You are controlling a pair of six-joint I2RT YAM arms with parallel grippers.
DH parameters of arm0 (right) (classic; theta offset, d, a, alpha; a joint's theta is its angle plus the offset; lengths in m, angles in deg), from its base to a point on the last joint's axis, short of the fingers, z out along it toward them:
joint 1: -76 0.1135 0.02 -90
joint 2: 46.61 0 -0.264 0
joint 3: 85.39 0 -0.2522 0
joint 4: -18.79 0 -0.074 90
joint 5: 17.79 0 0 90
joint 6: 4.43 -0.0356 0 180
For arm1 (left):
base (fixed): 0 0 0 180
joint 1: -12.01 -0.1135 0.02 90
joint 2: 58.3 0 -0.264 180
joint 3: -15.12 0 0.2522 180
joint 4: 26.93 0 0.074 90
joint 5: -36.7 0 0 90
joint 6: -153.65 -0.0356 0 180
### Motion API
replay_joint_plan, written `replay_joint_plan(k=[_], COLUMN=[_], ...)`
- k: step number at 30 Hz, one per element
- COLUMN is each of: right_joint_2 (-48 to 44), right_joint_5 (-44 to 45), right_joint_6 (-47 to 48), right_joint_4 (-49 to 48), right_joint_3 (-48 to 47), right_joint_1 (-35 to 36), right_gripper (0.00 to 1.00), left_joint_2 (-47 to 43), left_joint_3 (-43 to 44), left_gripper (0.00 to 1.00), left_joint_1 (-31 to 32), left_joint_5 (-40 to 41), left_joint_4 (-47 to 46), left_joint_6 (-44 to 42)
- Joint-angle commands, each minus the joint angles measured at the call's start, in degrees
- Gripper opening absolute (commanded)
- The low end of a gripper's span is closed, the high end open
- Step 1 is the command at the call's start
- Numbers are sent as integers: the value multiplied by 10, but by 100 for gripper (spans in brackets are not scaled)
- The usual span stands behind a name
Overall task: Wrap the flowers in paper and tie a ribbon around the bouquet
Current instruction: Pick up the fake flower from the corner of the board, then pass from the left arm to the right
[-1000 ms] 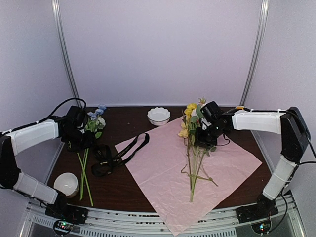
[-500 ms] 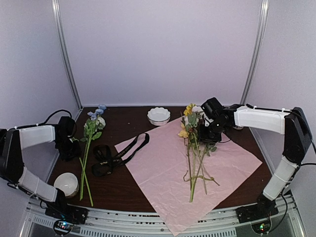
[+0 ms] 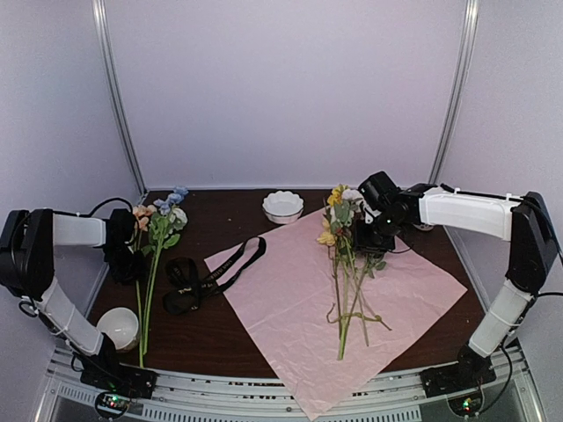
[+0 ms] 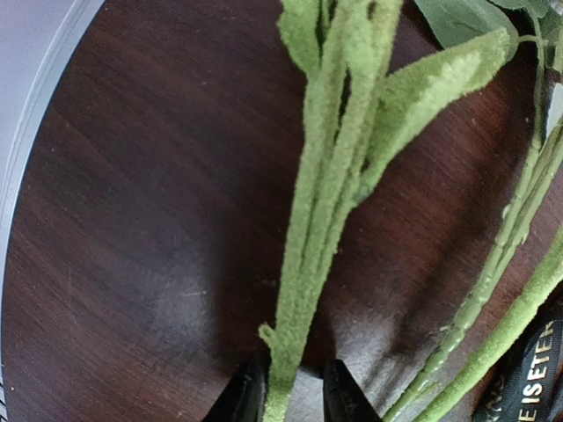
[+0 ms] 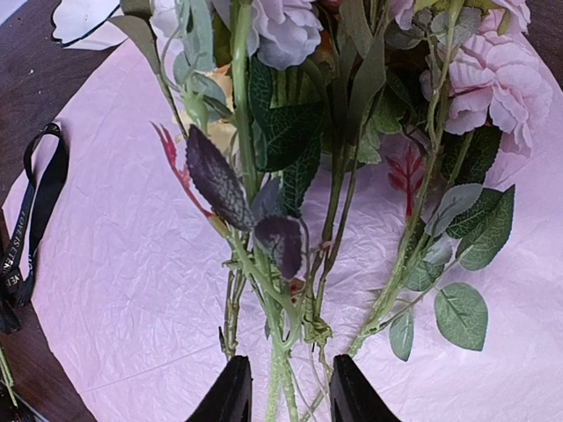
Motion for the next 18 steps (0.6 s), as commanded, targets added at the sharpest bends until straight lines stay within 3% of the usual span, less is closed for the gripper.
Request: replay_joint_plan(k=[1, 3, 7, 12, 18], right_joint_2=[-18, -17, -25, -37, -54], right_joint_5=[12, 13, 14, 18, 14], right_joint_6=[8, 9, 10, 12, 15], right_joint_4=[12, 14, 17, 21, 21], right_joint_3=[-21, -25, -24, -23, -20], right_joint_1=[5, 5, 5, 5, 5], right_gripper=[32, 32, 32, 33, 33], left_joint_2=[4, 5, 4, -37, -155], left_joint_3=[10, 10, 11, 20, 62], left_gripper=[28, 22, 0, 0, 0], left_joint_1=[-7, -8, -9, -9, -7], left_joint_5=[-13, -12, -15, 24, 82], left_joint_4=[-14, -14, -13, 9, 63], left_joint_6=[-13, -14, -14, -7, -13])
